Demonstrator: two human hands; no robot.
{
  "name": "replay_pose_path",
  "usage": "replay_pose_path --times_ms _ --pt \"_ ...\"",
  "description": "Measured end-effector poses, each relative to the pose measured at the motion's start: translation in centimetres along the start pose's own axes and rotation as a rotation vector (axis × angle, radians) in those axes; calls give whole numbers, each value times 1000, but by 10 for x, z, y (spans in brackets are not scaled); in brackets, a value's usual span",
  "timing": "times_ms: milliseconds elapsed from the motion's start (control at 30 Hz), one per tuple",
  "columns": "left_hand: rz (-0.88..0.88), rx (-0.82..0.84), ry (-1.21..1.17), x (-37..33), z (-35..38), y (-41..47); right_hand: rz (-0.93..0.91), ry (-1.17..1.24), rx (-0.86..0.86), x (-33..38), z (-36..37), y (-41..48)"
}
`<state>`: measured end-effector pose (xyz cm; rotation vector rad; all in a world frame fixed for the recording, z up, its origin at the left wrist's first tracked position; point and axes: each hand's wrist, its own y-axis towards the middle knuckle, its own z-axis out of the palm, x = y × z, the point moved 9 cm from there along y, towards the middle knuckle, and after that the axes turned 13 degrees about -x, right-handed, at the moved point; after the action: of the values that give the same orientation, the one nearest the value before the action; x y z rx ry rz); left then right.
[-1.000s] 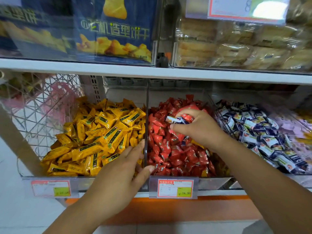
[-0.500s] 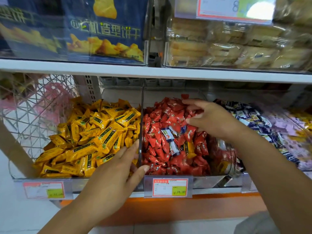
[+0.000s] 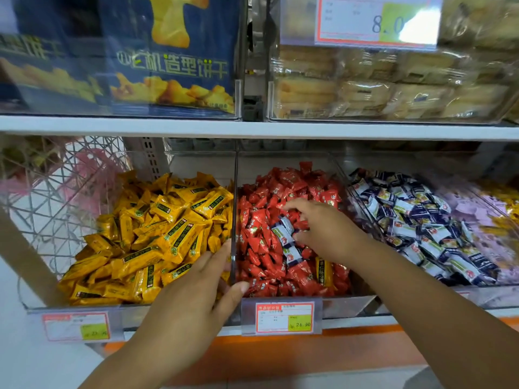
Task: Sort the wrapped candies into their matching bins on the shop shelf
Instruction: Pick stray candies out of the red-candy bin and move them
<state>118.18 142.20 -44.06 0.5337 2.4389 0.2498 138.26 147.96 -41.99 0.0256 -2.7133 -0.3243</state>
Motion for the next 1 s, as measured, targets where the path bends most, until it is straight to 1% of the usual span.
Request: replay_pose_path --times_ms 133,233,300,467,533,633,733,800,900,1000 --pt "-3 2 15 0 0 0 7 -28 -86 -3 -19 3" --pt "-11 7 17 -1 0 1 71 119 -141 -7 -38 6" --pt "-8 8 24 -2 0 1 76 180 -150 -5 -47 7" --pt "-3 -6 33 -3 -2 0 57 219 -71 0 -49 7" --pt "4 -10 40 -2 -1 0 42 231 -70 3 -48 8" --pt "10 -10 52 -2 0 0 -14 133 -44 9 -29 8" --pt "4 -6 46 -1 1 1 -50 44 56 13 -1 6" --pt "4 -1 42 -2 1 1 -42 38 145 15 9 3" --pt "13 -7 44 -2 1 0 -72 -70 248 14 19 -1" --pt "21 -15 38 -1 1 0 -114 -29 174 17 19 1"
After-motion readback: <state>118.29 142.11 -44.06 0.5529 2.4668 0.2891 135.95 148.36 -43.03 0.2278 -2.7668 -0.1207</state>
